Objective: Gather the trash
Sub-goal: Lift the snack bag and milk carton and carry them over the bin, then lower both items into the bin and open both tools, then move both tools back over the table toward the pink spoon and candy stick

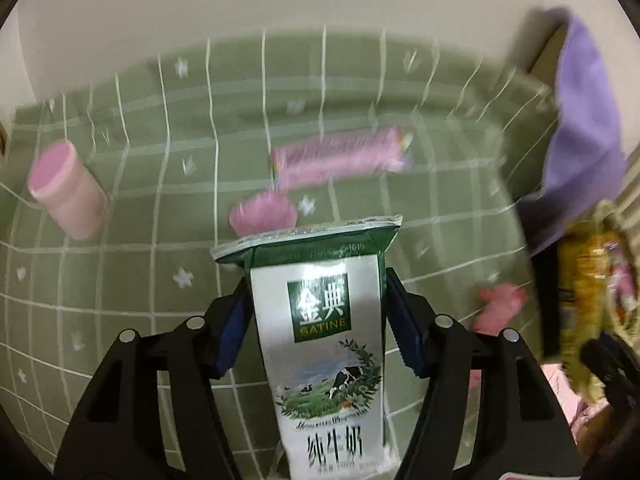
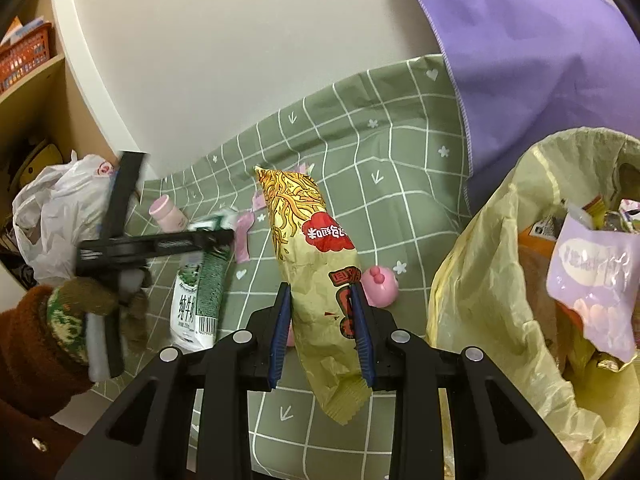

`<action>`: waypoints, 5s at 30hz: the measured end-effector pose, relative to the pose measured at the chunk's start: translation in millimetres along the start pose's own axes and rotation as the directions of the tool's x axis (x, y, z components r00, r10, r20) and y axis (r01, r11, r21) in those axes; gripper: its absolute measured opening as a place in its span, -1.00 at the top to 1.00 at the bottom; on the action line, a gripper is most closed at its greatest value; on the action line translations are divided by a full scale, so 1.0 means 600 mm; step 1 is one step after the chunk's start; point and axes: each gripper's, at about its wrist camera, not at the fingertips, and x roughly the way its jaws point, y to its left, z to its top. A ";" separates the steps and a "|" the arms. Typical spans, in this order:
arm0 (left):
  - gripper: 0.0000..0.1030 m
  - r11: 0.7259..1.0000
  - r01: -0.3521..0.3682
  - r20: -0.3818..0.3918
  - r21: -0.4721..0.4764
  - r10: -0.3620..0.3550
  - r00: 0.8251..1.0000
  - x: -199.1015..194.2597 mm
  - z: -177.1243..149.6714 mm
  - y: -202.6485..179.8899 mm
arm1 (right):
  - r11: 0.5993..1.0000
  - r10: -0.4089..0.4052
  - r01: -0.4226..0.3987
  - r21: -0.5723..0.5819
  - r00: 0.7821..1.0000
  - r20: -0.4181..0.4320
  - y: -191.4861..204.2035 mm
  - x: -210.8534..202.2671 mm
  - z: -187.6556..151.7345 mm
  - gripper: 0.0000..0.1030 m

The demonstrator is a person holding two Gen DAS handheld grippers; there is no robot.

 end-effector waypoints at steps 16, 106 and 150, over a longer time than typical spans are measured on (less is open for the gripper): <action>-0.14 0.963 0.204 0.379 0.179 -0.259 0.889 -0.247 0.116 -0.148 | 0.994 -0.109 0.112 0.004 0.954 0.278 -0.012 -0.183 0.063 0.45; -0.35 0.762 0.444 -0.050 0.470 -0.480 0.876 -0.054 0.002 -0.461 | 0.878 -0.450 0.372 0.300 0.854 0.261 -0.241 -0.294 -0.031 0.00; -0.41 0.994 -0.054 0.037 -0.092 0.057 0.998 -0.037 0.007 0.151 | 0.960 -0.008 -0.060 -0.273 0.970 -0.243 0.114 0.345 0.092 0.82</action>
